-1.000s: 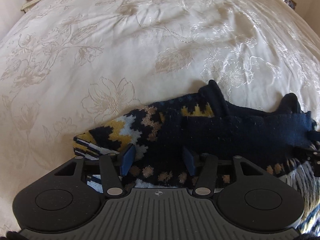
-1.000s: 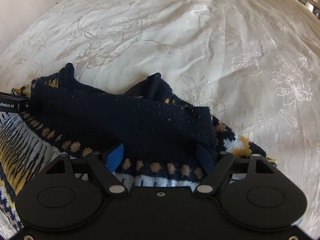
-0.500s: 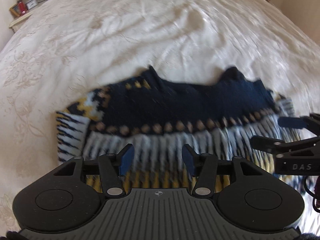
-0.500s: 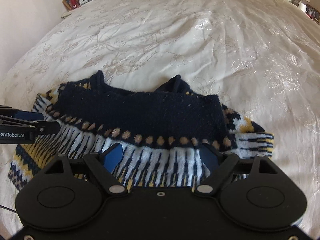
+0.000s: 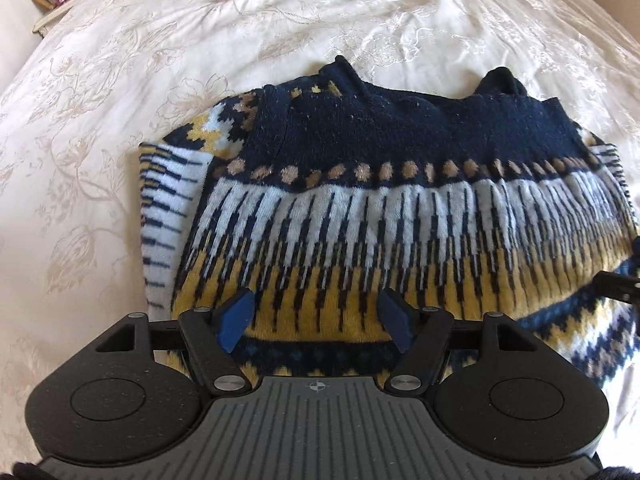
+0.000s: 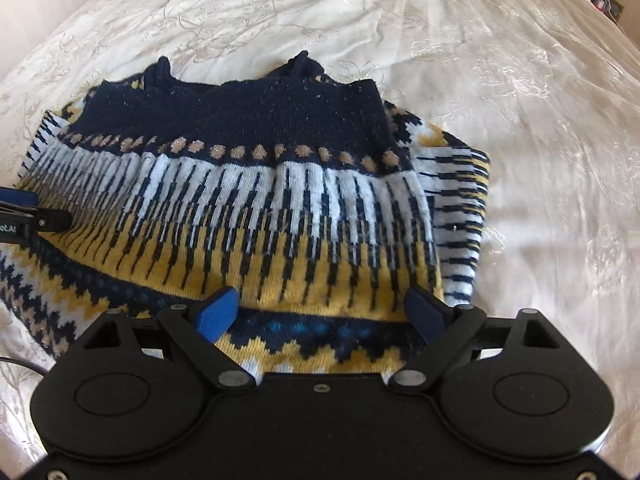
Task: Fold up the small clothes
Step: 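Carry the hem over the body toward the collar with both grippers, release, then press the folded sweater flat with both open grippers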
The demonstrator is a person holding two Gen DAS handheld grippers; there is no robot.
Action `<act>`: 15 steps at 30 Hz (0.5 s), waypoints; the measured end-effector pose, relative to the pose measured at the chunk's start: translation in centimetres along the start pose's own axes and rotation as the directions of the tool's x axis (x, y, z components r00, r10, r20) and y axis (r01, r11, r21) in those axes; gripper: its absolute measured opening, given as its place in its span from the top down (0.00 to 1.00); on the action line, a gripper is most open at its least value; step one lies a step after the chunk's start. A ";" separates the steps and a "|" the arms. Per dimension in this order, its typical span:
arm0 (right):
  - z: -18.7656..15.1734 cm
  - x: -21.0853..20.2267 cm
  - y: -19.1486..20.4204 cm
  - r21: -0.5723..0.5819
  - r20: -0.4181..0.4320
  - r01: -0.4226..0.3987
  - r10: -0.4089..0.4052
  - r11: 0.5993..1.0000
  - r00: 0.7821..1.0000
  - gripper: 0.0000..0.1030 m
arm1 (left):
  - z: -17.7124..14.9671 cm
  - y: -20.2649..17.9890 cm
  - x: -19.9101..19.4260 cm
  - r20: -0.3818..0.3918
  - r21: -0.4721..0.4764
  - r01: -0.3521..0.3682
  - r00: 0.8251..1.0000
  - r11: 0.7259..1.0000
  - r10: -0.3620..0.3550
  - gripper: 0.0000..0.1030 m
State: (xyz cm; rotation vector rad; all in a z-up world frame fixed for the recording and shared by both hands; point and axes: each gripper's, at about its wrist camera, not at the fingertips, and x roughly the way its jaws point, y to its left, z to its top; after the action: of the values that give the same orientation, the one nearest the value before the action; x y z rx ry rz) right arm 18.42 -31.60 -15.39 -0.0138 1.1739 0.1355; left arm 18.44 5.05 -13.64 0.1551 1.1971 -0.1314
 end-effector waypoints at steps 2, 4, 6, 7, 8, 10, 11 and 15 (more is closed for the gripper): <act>-0.5 -1.0 -0.4 0.047 0.019 -0.030 0.029 0.998 0.999 0.10 | -0.8 0.1 -0.4 -0.015 -0.026 0.025 1.000 0.999 -0.025 0.34; -1.2 -2.0 -1.0 0.107 0.035 -0.067 0.064 0.992 0.997 0.06 | -1.6 0.3 -0.6 -0.046 -0.057 0.066 0.997 0.996 -0.069 0.29; -2.0 -2.9 -1.5 0.151 0.049 -0.090 0.084 0.984 0.995 0.04 | -2.6 0.5 -0.8 -0.066 -0.079 0.106 0.992 0.991 -0.111 0.24; -2.4 -3.3 -1.6 0.171 0.057 -0.098 0.090 0.980 0.994 0.04 | -3.1 0.5 -1.1 -0.066 -0.085 0.116 0.990 0.990 -0.122 0.24; -2.8 -3.7 -1.7 0.185 0.063 -0.105 0.095 0.977 0.994 0.02 | -3.6 0.4 -1.3 -0.062 -0.087 0.117 0.990 0.989 -0.123 0.24; -3.7 -4.3 -1.9 0.213 0.069 -0.124 0.111 0.969 0.991 0.00 | -4.7 0.3 -2.1 -0.048 -0.091 0.122 0.991 0.988 -0.127 0.23; -4.1 -4.6 -2.1 0.228 0.071 -0.133 0.120 0.965 0.990 0.00 | -5.1 0.3 -2.6 -0.041 -0.098 0.125 0.991 0.987 -0.130 0.23; -5.8 -5.5 -2.8 0.293 0.077 -0.167 0.151 0.941 0.986 0.00 | -6.3 0.3 -3.9 -0.028 -0.134 0.144 0.988 0.980 -0.149 0.23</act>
State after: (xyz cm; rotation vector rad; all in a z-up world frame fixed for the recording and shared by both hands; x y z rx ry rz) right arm 11.27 -35.40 -12.73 0.3513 1.1311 0.0986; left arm 11.35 6.56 -12.27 -0.0468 1.2505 -0.1783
